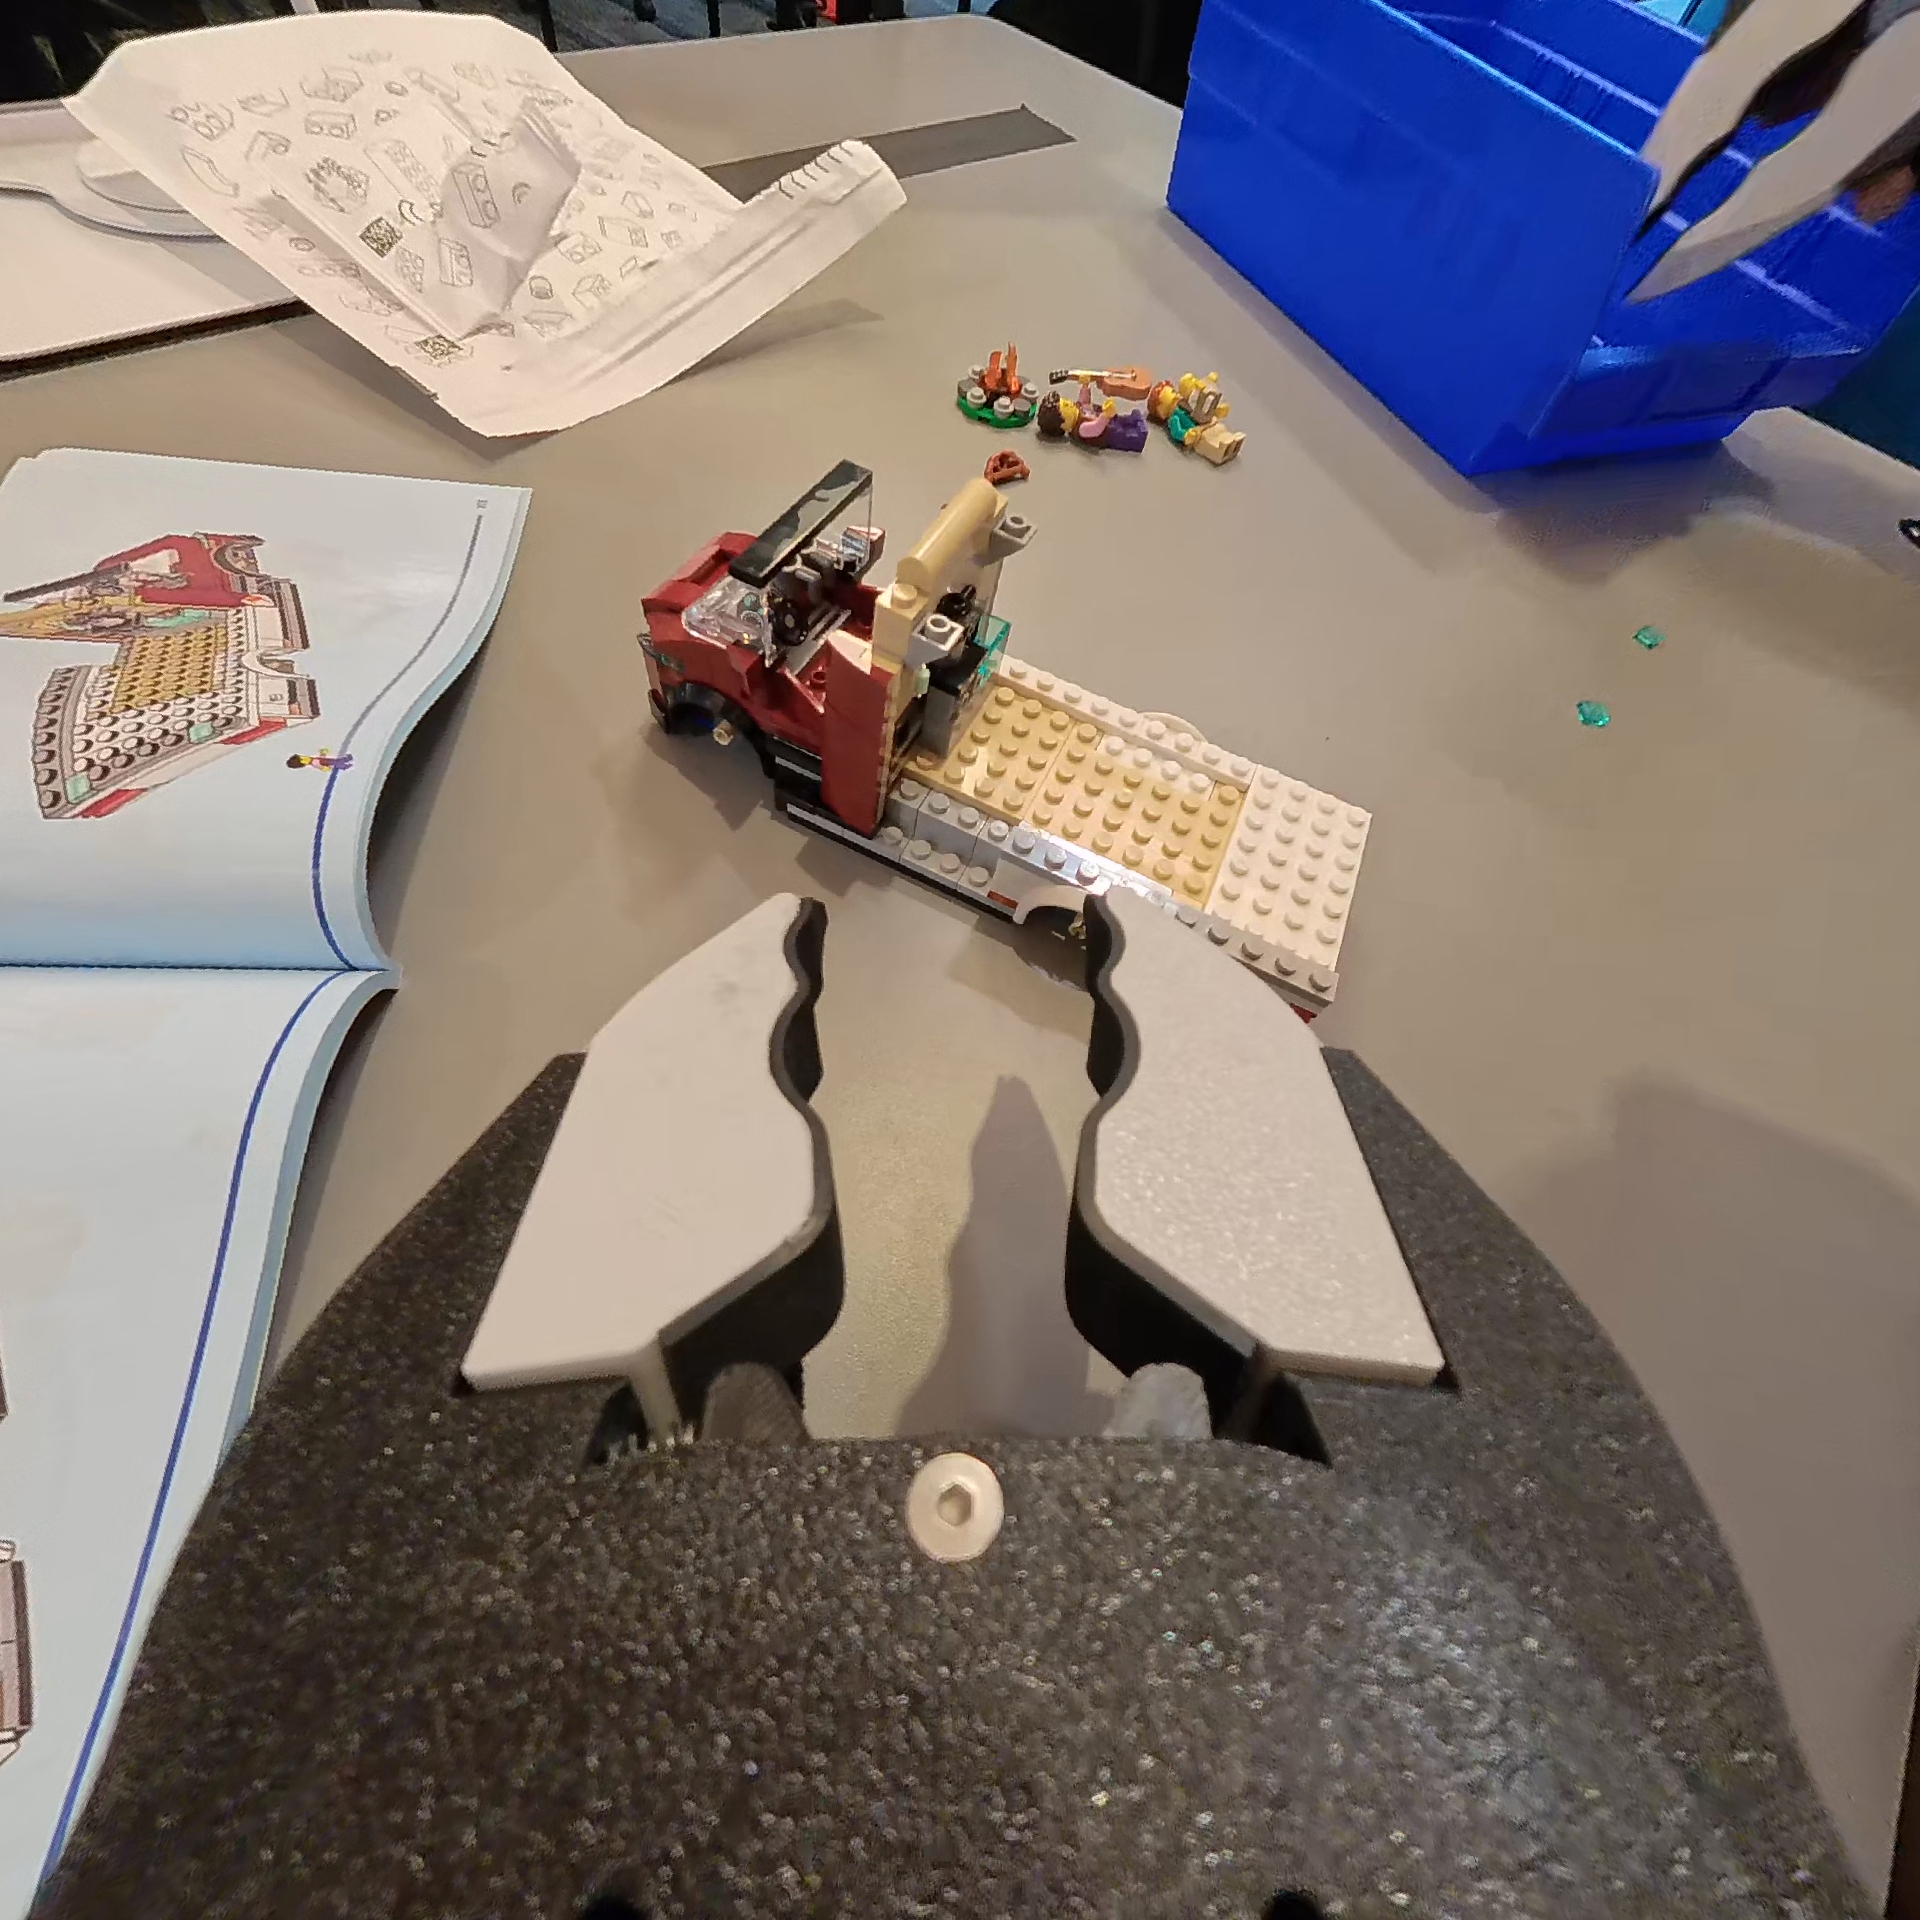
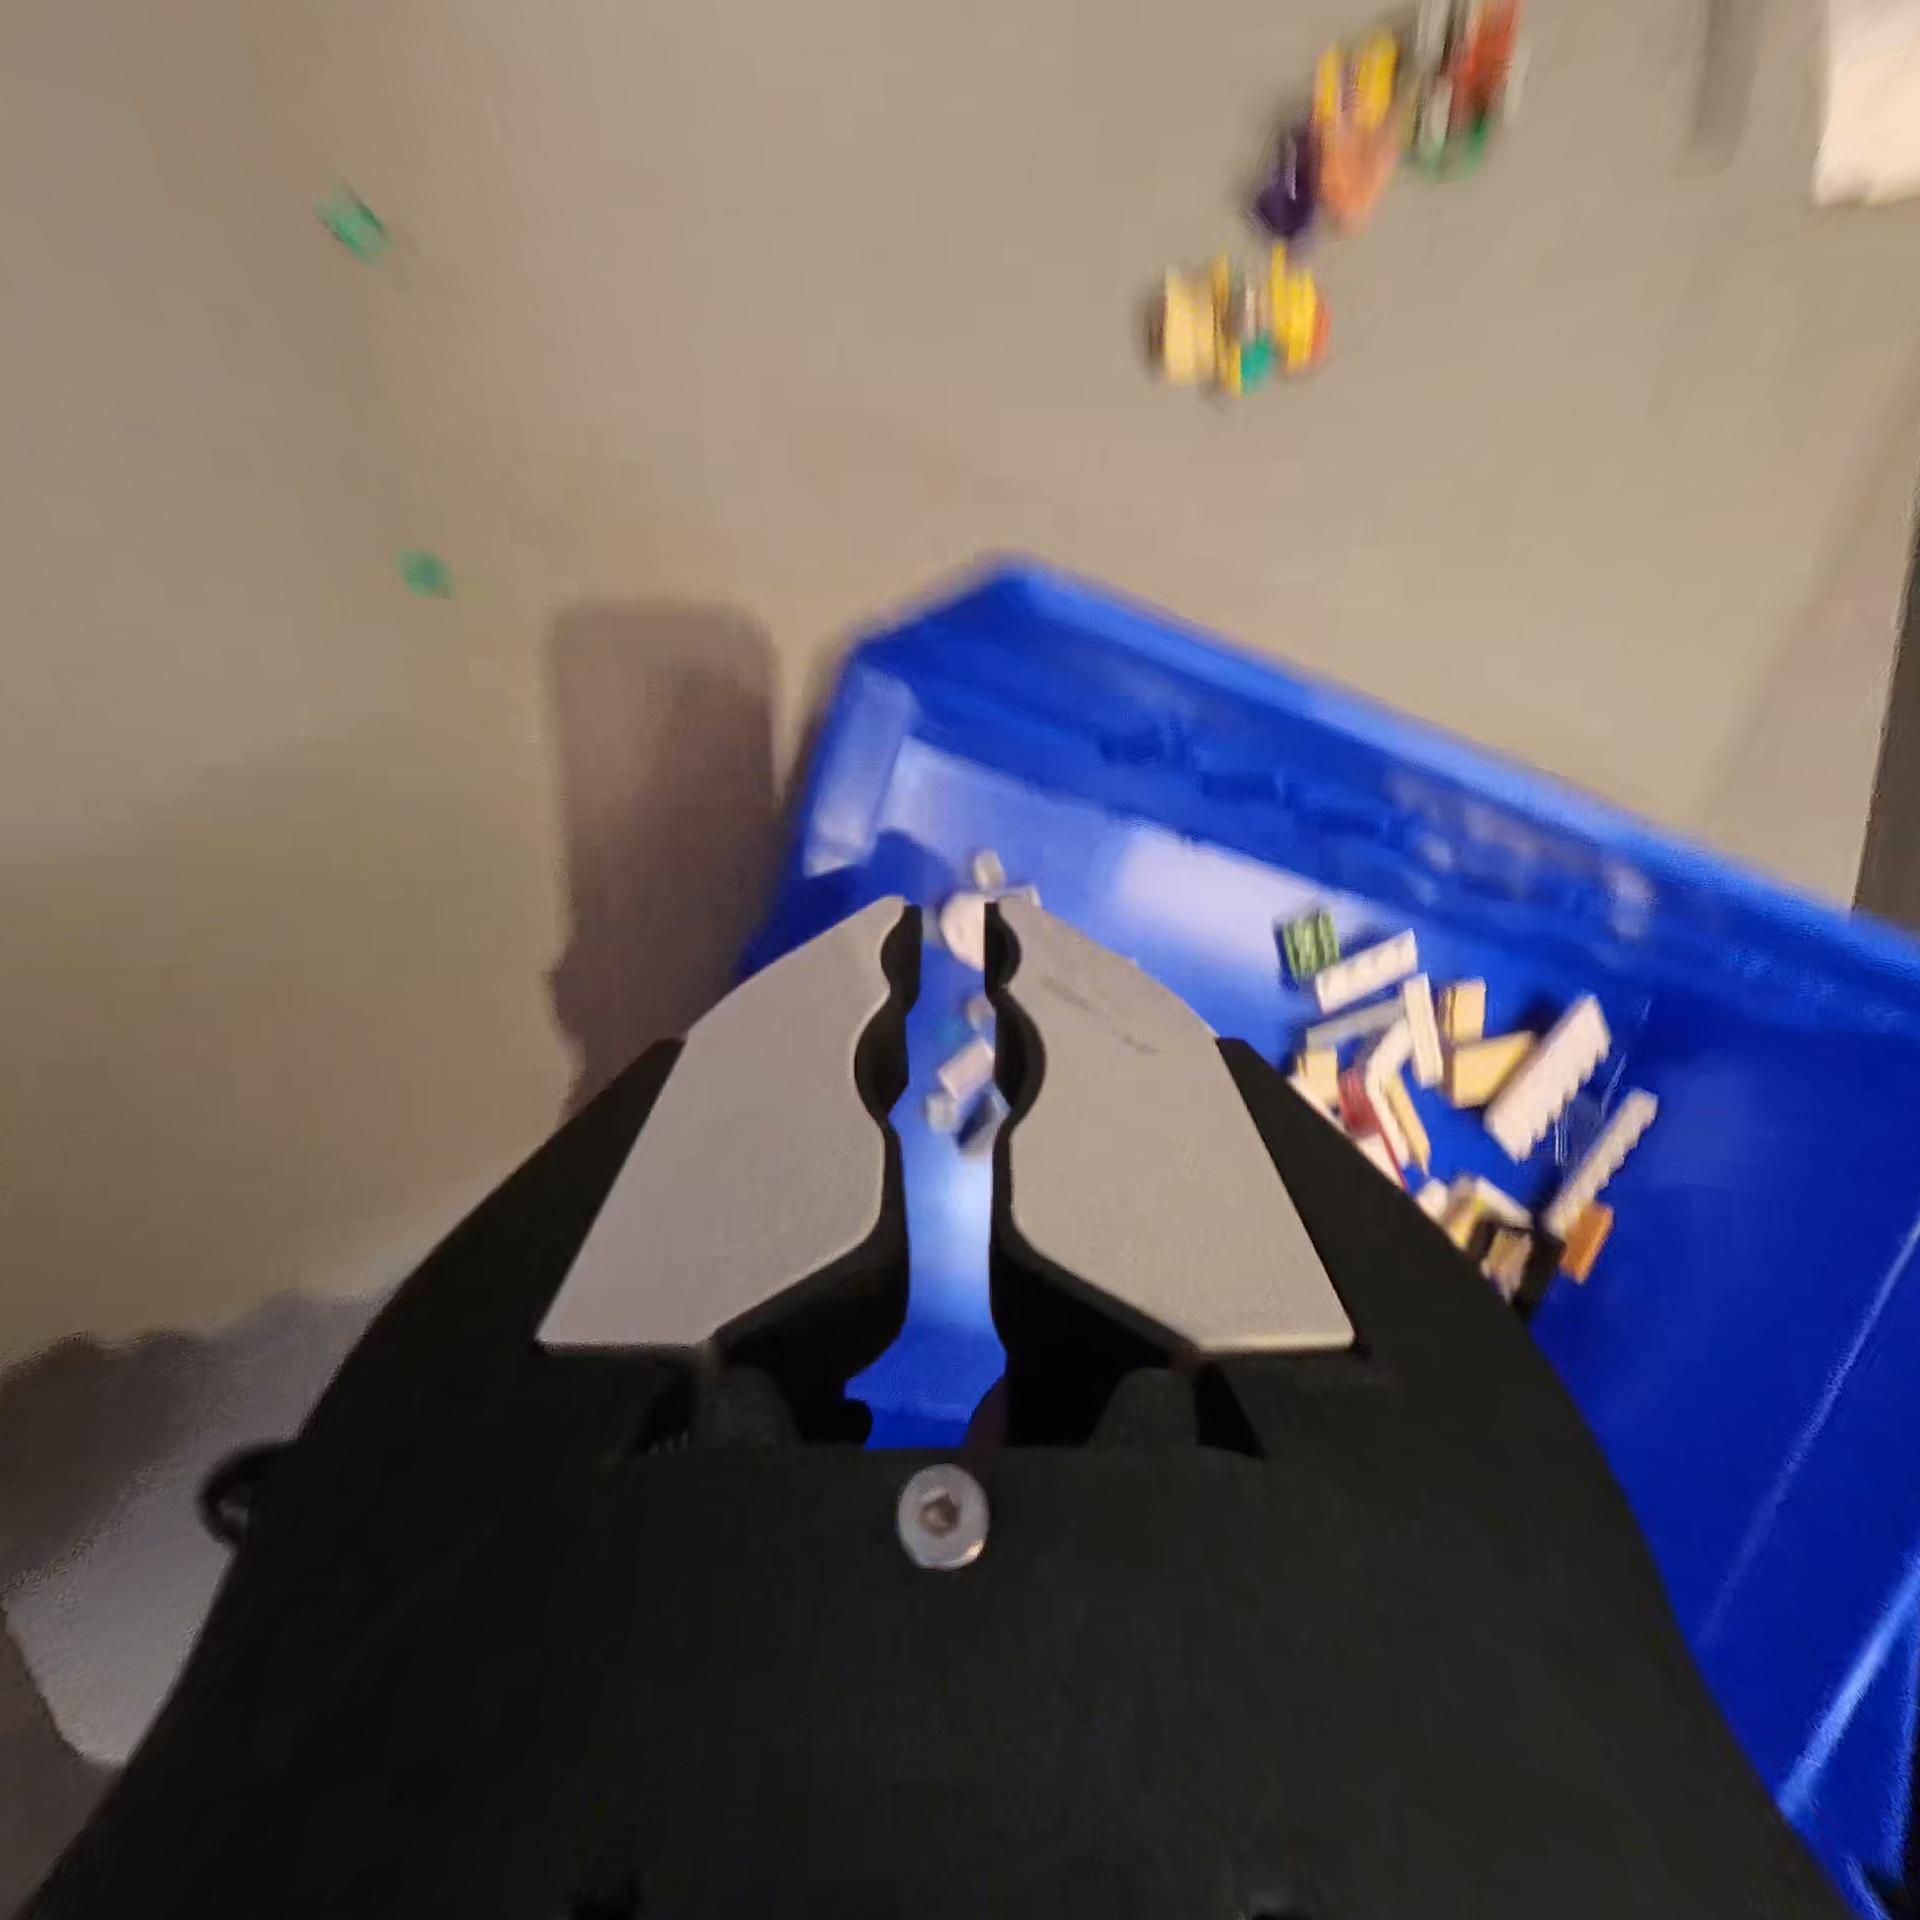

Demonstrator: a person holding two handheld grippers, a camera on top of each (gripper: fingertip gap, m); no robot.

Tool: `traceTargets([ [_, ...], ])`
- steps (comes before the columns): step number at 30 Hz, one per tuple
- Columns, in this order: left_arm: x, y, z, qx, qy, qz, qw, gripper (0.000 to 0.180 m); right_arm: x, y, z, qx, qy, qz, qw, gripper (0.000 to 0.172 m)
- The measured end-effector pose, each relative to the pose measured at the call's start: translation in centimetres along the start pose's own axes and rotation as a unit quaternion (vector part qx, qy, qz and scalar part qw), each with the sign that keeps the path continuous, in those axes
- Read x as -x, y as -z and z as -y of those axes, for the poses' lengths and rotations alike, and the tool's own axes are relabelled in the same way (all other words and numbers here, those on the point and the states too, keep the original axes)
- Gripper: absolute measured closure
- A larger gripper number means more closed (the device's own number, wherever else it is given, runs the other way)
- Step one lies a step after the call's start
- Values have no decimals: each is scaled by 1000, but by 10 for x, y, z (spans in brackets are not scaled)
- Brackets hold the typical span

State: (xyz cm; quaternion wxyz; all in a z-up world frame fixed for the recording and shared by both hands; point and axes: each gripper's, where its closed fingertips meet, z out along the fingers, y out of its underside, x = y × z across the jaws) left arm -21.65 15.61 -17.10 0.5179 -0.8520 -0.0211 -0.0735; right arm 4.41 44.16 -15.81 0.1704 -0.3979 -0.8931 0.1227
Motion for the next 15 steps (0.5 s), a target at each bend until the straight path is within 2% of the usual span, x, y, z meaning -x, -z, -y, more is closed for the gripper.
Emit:
traceTargets([
  [2, 0, 1, 1, -3, -1, 1, 1000, 131, -9, -15, -32, 64, -11, 12, 998, 157],
  [4, 0, 1, 1, -5, 2, 2, 1000, 131, -9, -26, -47, 86, -26, 37, 995, 156],
  [15, 1, 0, 0, -1, 10, -4, 1000, 131, -7, -44, -57, 89, -55, 74, 992, 159],
])
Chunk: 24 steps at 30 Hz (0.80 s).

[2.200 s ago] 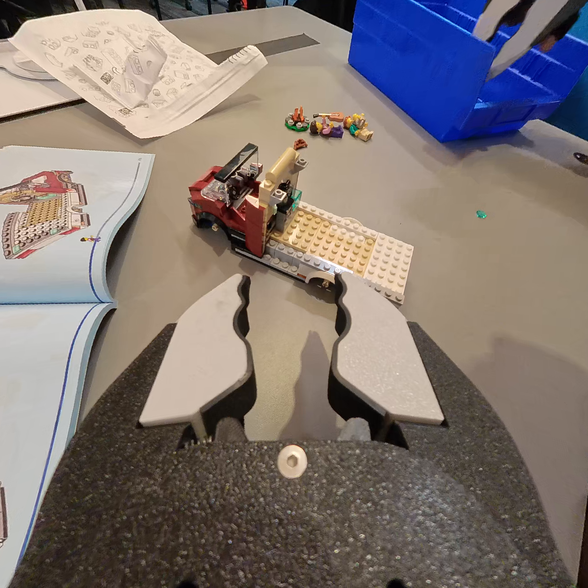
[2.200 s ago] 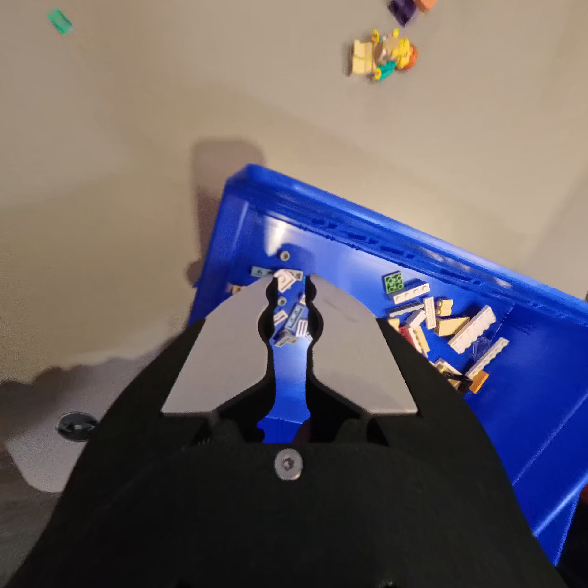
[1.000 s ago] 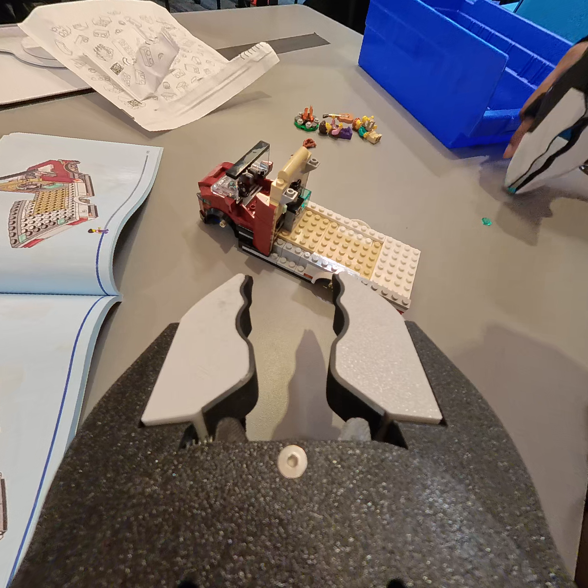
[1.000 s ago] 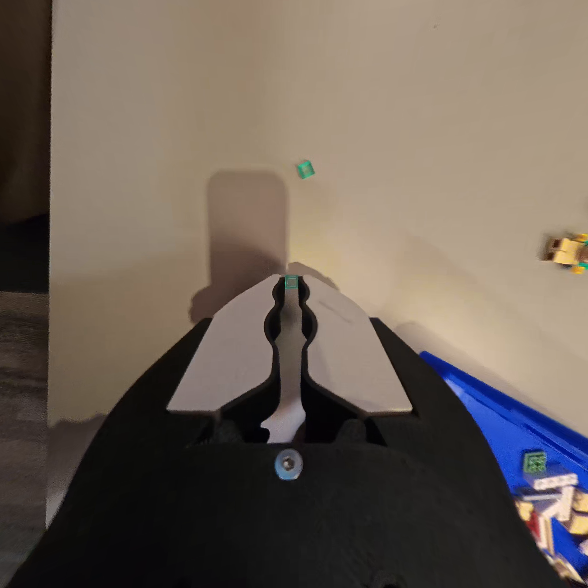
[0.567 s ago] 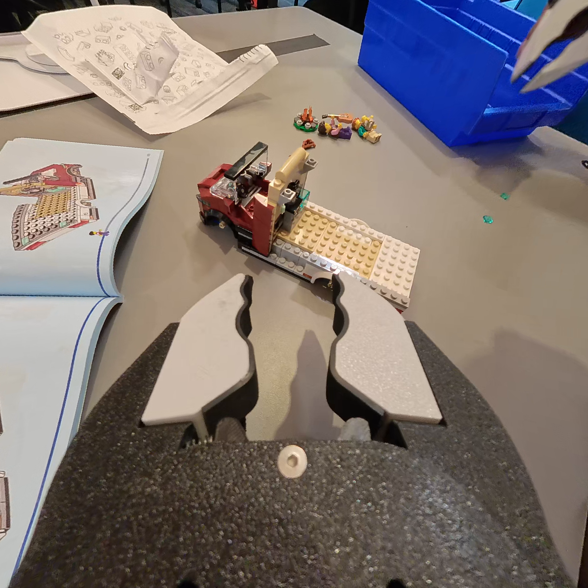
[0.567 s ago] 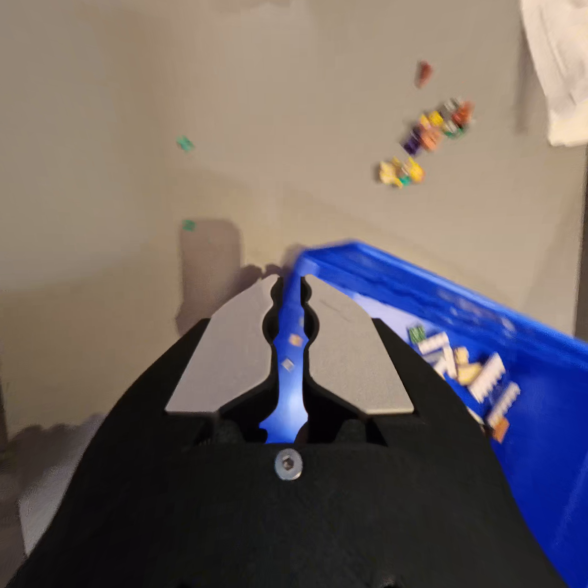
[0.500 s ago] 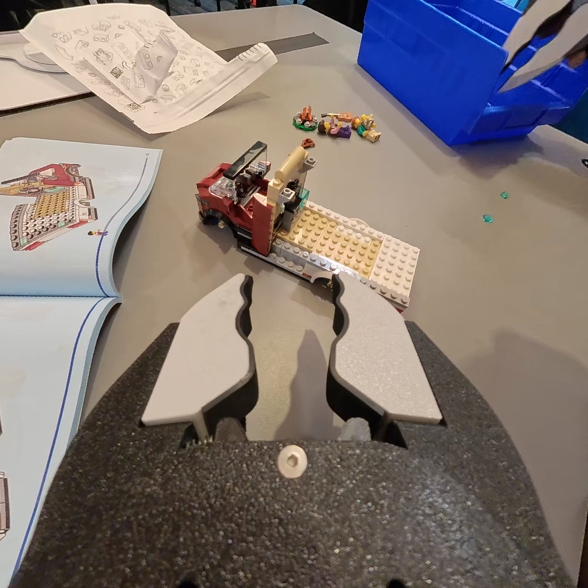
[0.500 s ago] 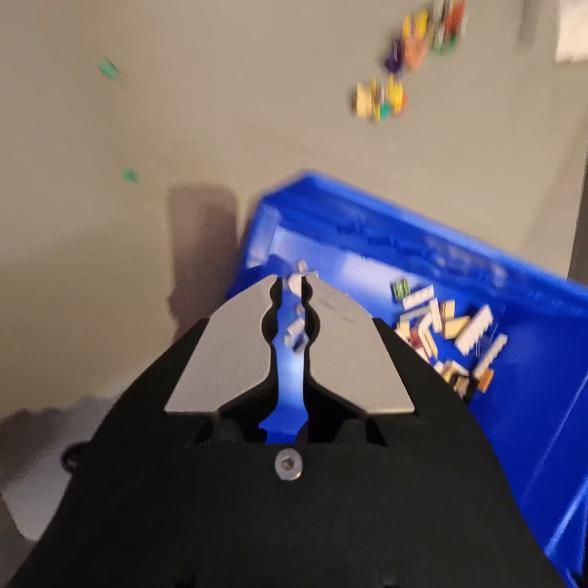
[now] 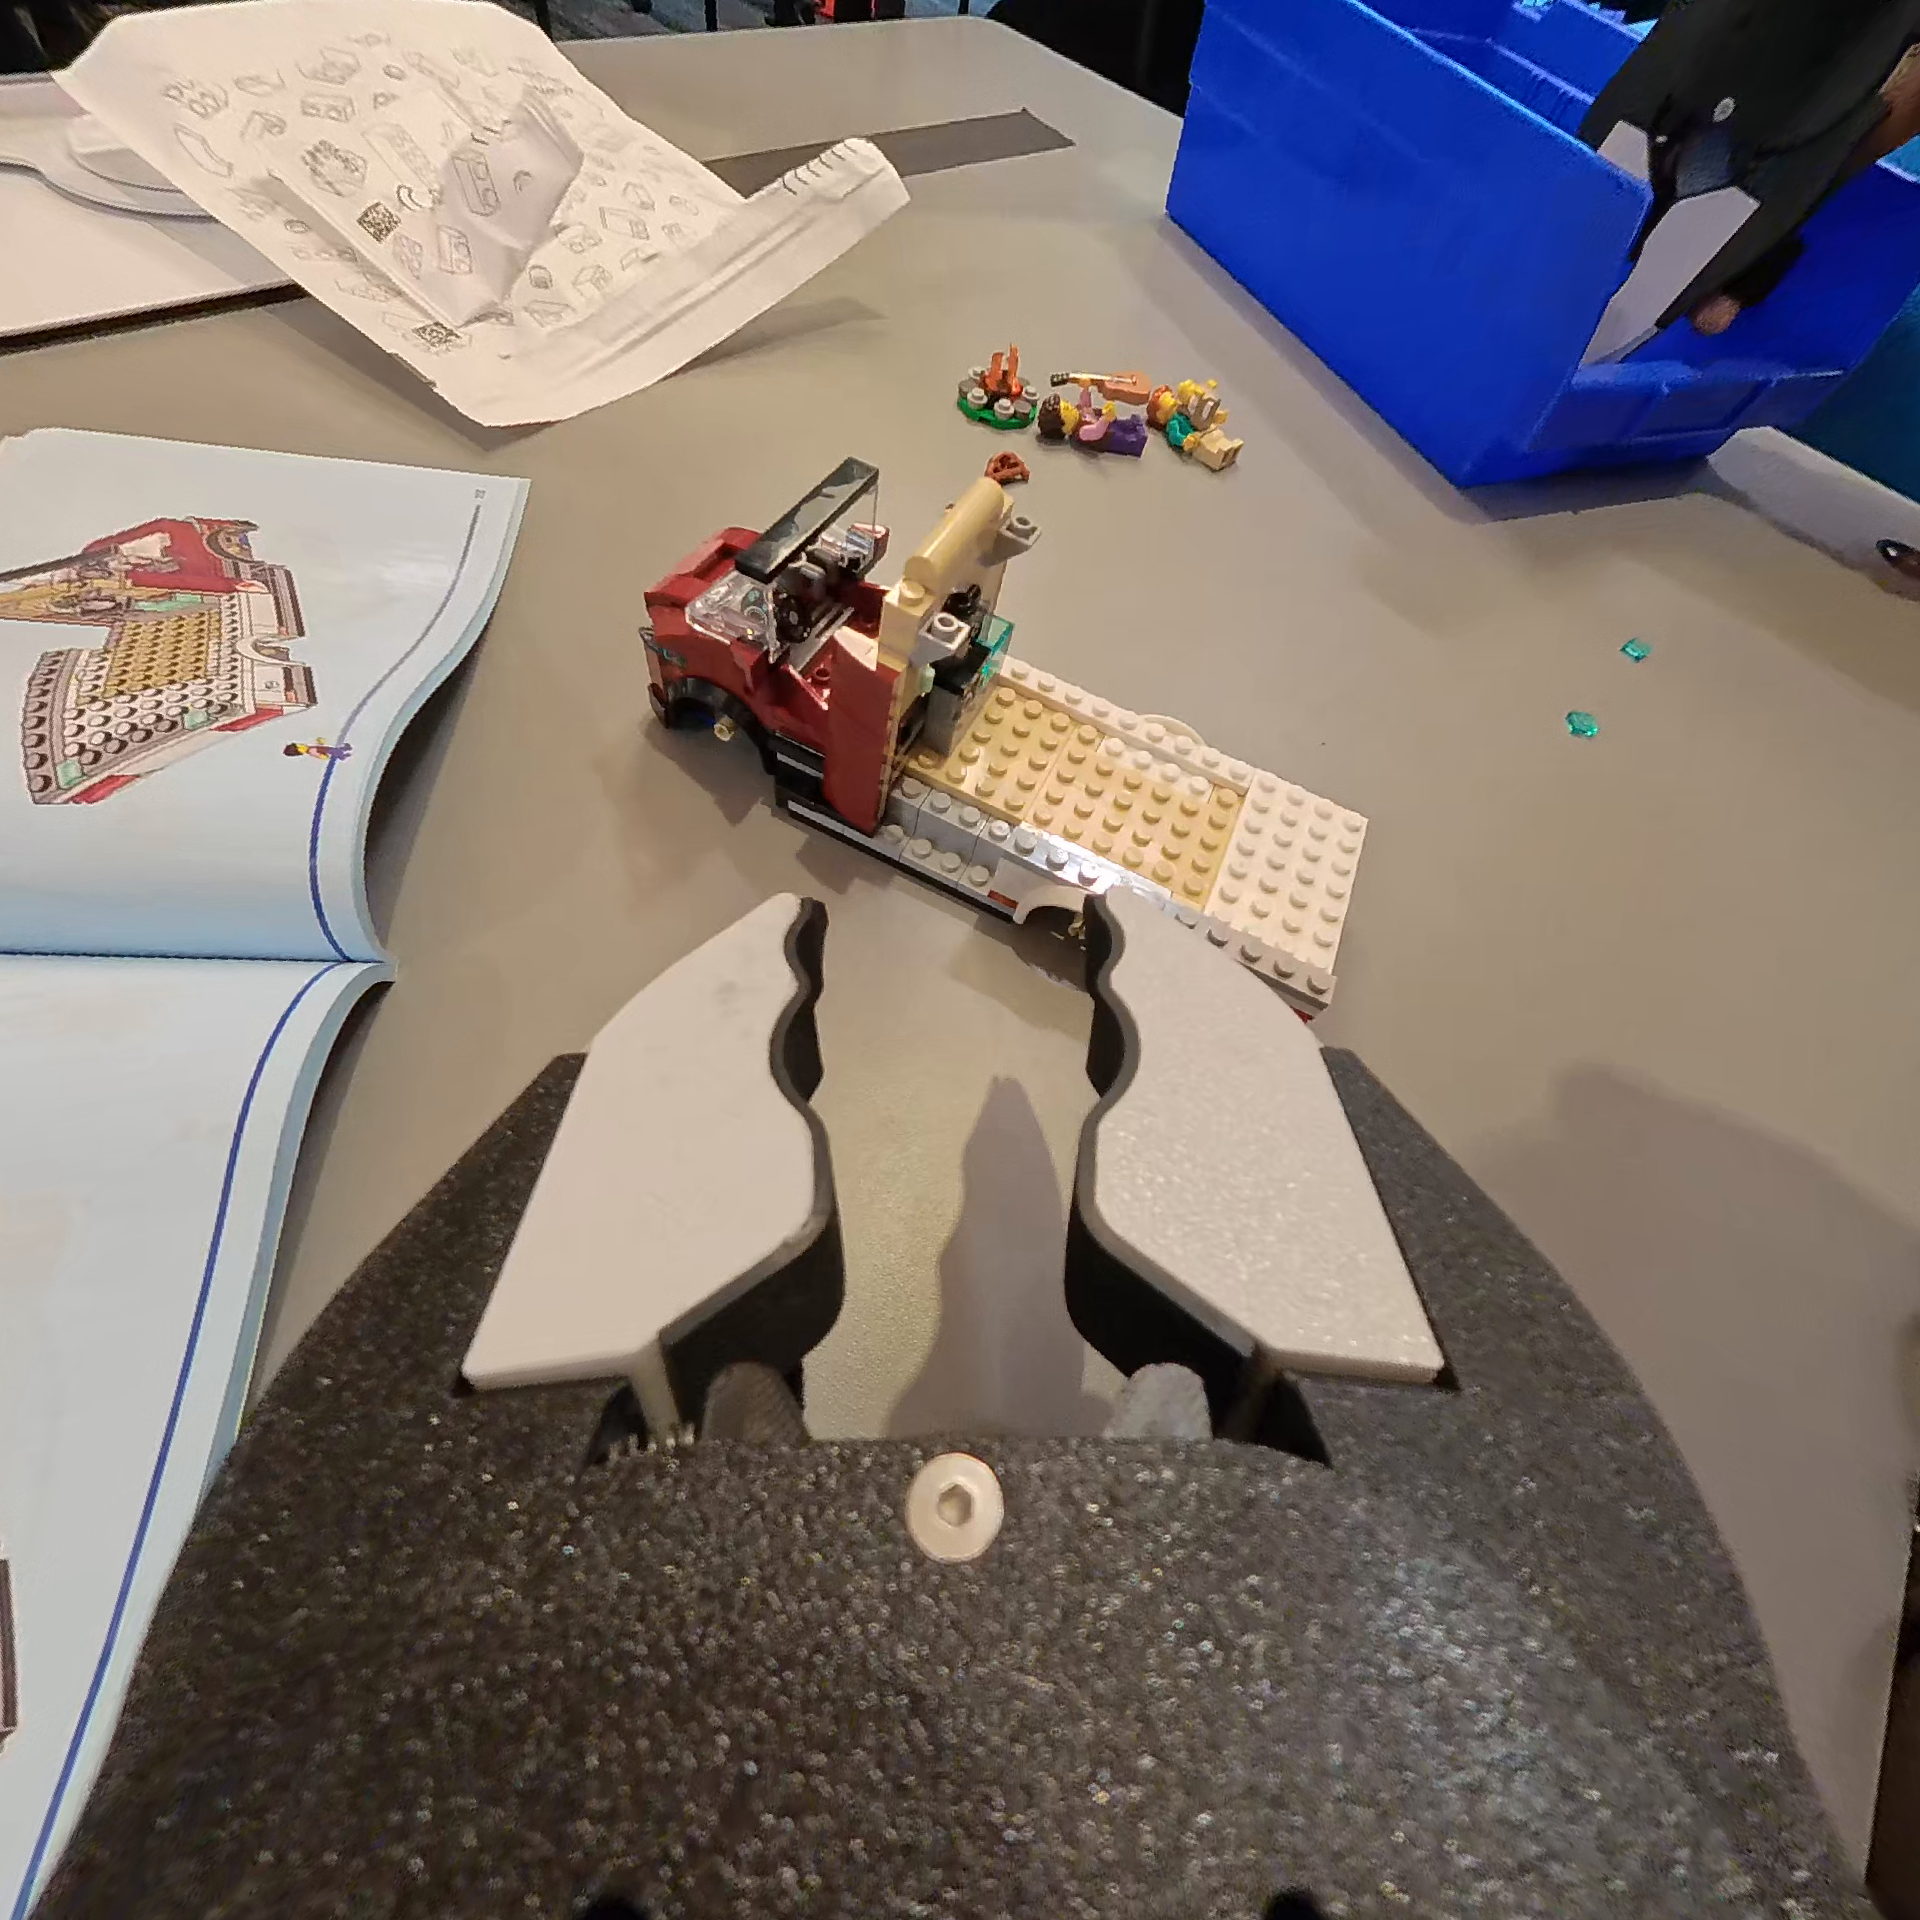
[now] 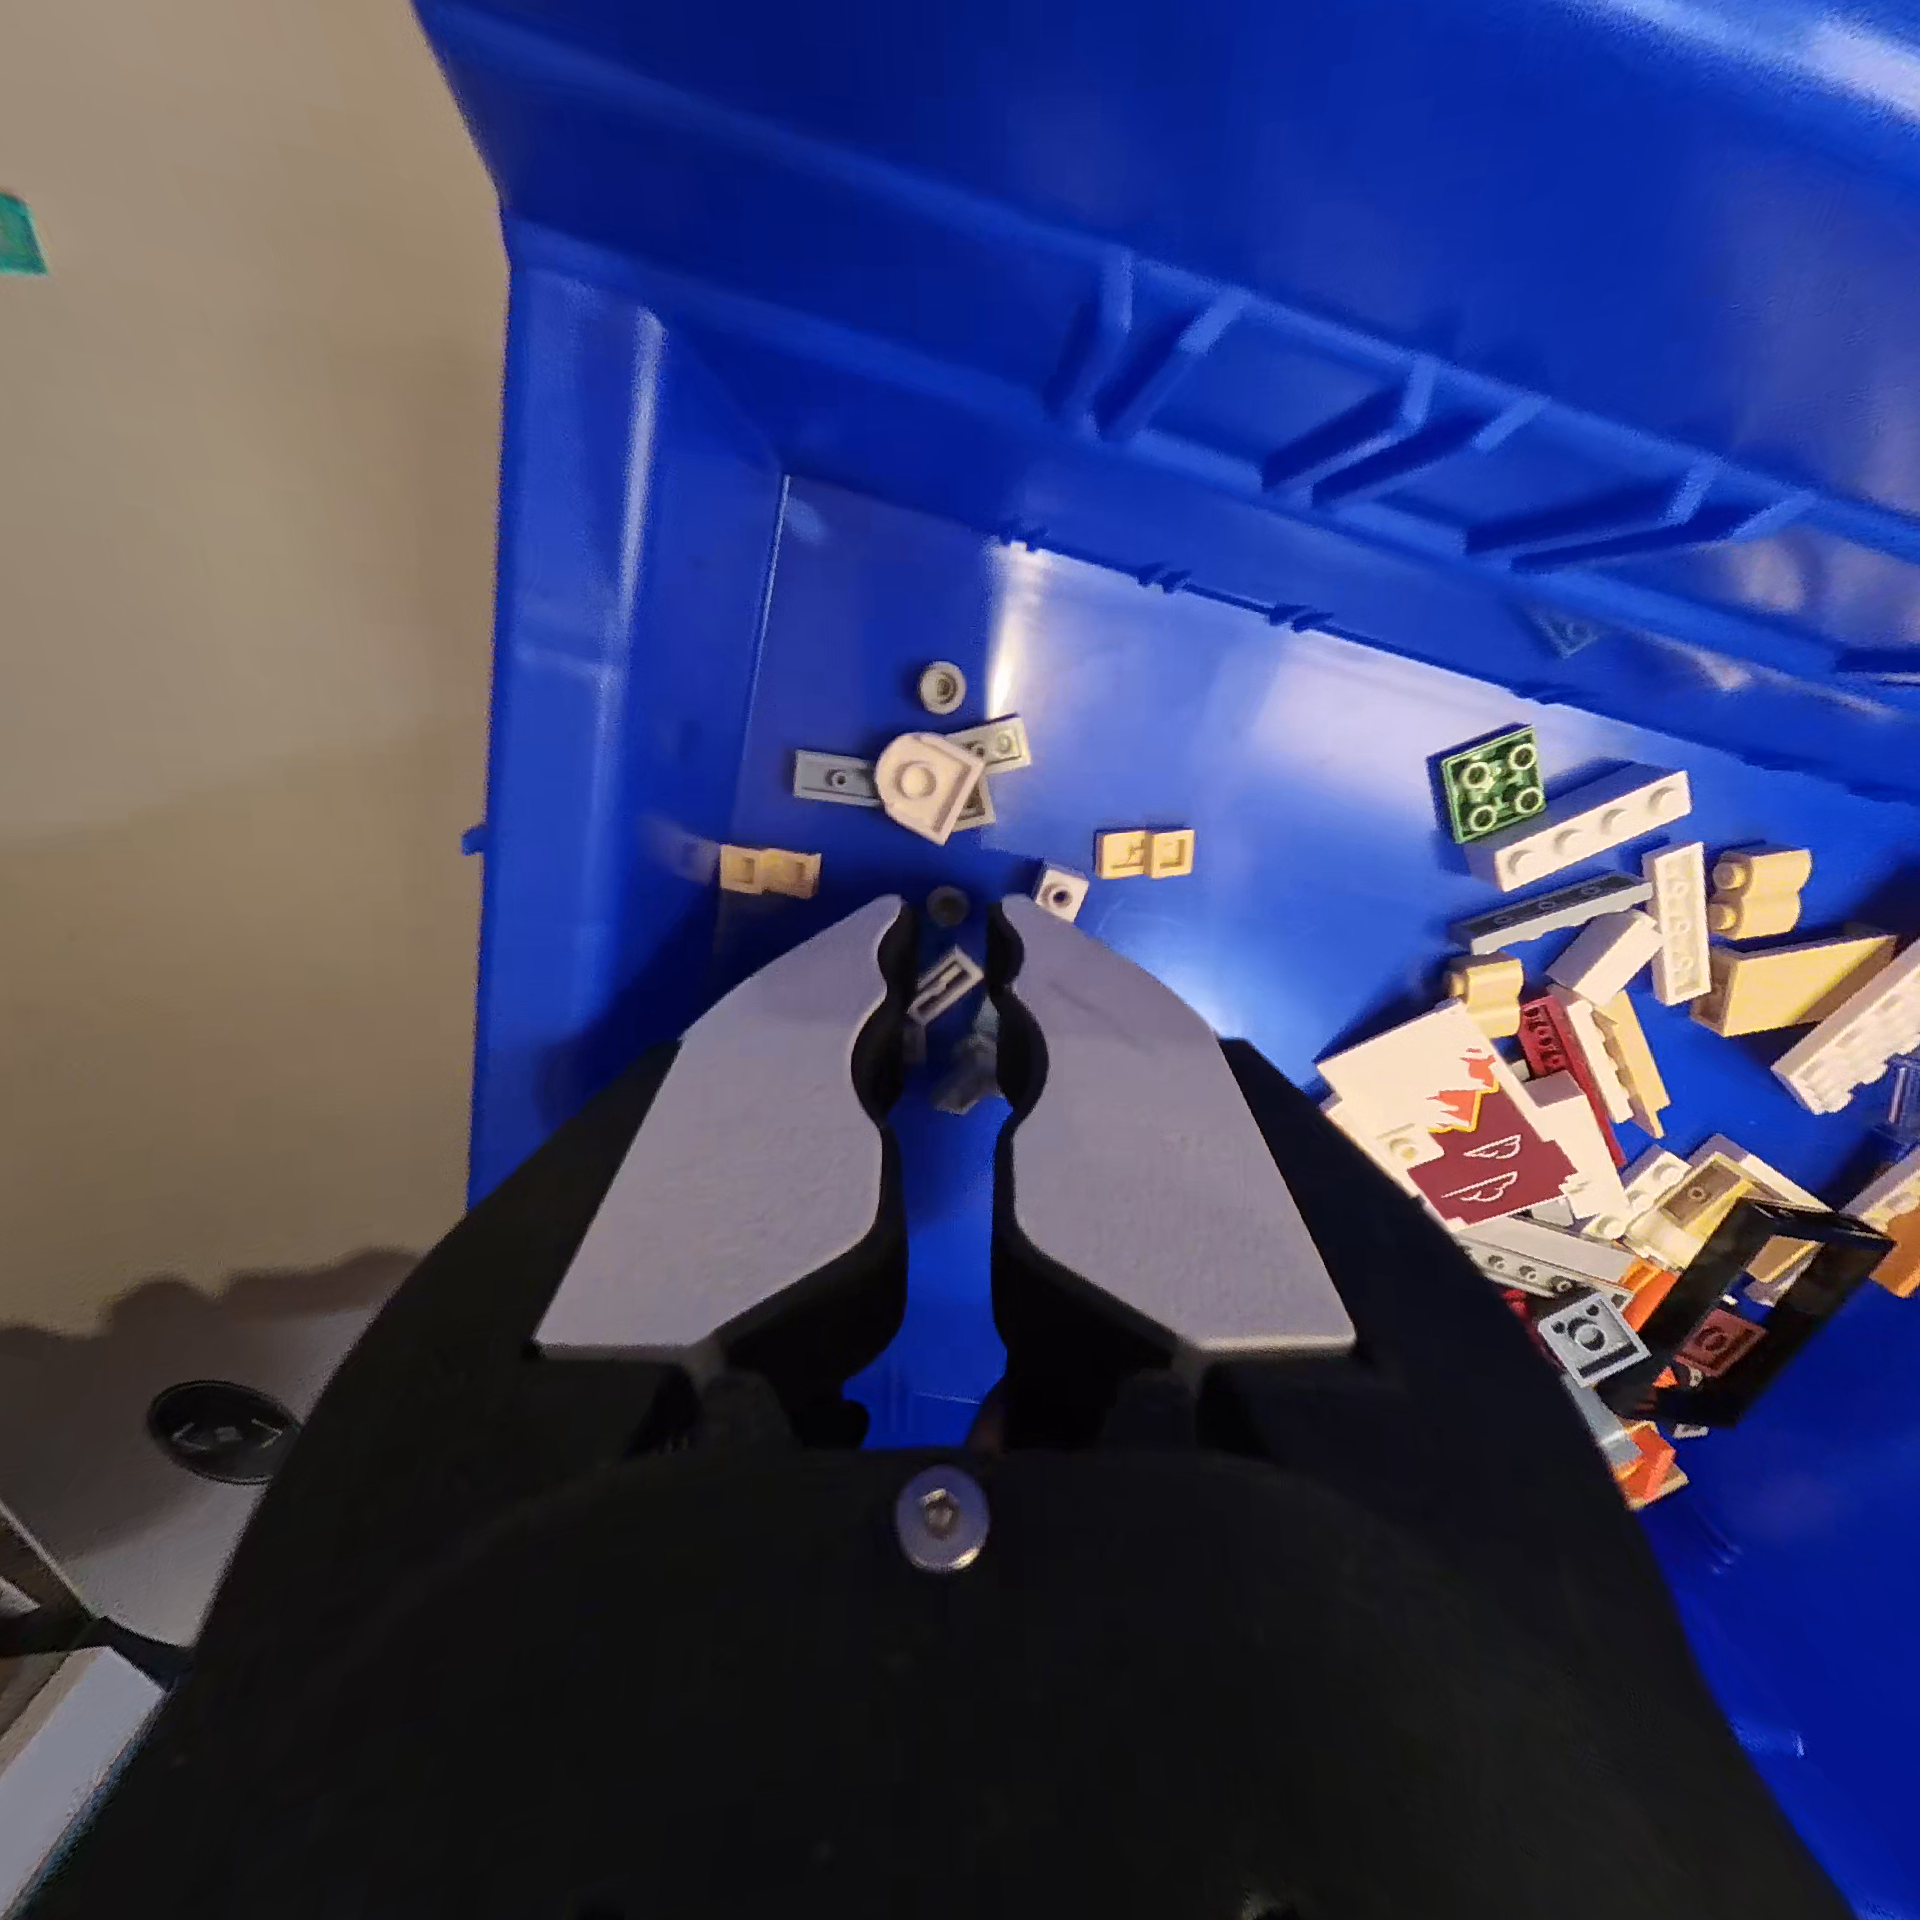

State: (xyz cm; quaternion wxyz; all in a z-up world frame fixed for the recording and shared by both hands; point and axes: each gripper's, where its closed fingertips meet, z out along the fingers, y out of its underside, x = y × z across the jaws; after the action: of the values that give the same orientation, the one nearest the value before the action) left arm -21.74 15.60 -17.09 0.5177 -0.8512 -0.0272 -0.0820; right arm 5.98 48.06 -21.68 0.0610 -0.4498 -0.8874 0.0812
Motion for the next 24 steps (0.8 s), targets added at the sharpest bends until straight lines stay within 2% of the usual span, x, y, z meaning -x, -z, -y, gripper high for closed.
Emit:
traceTargets([
  [7, -1, 1, 1, -5, -3, 1, 1000, 131, 2, -4, -1, 11, -11, 13, 1000, 164],
  [19, -2, 4, 1, -9, -8, 1, 1000, 131, -1, -3, -1, 17, -6, -18, 1000, 164],
  [24, -3, 5, 0, -9, -6, -4, 1000, 131, -9, 19, 13, -7, -2, -60, 998, 165],
])
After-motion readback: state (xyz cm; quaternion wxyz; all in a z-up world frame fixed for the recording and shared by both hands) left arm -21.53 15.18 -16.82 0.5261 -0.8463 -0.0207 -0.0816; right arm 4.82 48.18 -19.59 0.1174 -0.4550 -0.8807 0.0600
